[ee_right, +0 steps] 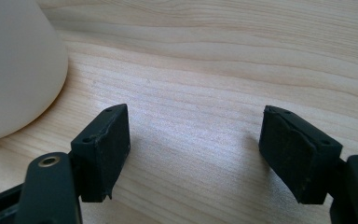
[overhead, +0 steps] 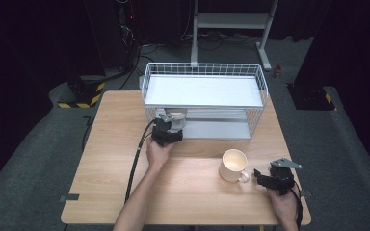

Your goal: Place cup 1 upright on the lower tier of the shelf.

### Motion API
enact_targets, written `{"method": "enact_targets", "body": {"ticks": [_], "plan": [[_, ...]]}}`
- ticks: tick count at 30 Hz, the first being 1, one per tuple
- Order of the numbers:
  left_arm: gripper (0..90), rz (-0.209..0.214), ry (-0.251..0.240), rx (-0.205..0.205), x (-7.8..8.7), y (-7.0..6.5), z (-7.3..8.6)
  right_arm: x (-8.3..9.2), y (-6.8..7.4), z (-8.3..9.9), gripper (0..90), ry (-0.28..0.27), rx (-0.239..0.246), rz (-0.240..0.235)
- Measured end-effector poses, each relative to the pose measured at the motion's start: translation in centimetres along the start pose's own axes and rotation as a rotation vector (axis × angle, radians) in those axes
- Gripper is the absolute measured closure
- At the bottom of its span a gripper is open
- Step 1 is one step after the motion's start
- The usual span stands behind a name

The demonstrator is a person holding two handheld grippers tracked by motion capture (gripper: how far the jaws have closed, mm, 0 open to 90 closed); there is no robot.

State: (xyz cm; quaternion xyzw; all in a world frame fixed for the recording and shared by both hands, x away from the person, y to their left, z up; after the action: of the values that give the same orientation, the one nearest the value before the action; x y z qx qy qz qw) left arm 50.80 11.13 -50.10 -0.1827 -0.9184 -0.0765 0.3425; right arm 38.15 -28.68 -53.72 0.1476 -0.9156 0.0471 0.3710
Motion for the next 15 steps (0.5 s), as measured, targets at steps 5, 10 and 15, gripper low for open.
{"method": "enact_targets", "body": {"ticks": [5,10,15], "plan": [[28.5,0.014,-0.009,-0.009,0.8,-0.1,0.4,0.0,0.0,0.0,25.0,0.000,0.000,0.000],[27.8,0.043,-0.038,0.007,1.5,-0.3,0.6,0.0,0.0,0.0,25.0,0.000,0.000,0.000],[27.7,0.049,-0.045,-0.004,1.9,-0.4,0.6,0.0,0.0,0.0,25.0,0.000,0.001,0.000]]}}
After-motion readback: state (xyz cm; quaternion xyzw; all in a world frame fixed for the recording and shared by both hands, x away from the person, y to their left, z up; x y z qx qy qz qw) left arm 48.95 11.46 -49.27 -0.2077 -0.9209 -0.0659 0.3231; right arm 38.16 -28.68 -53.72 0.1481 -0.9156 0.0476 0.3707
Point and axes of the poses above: each handheld gripper's, and its own axes: x roughly backward along the jaws, z roughly out of its underside, y roughly to its left, the point moved 2 cm from there along -x, roughly forward along the jaws, and after that the axes turned 3 degrees about -x, right-handed, at the moved point
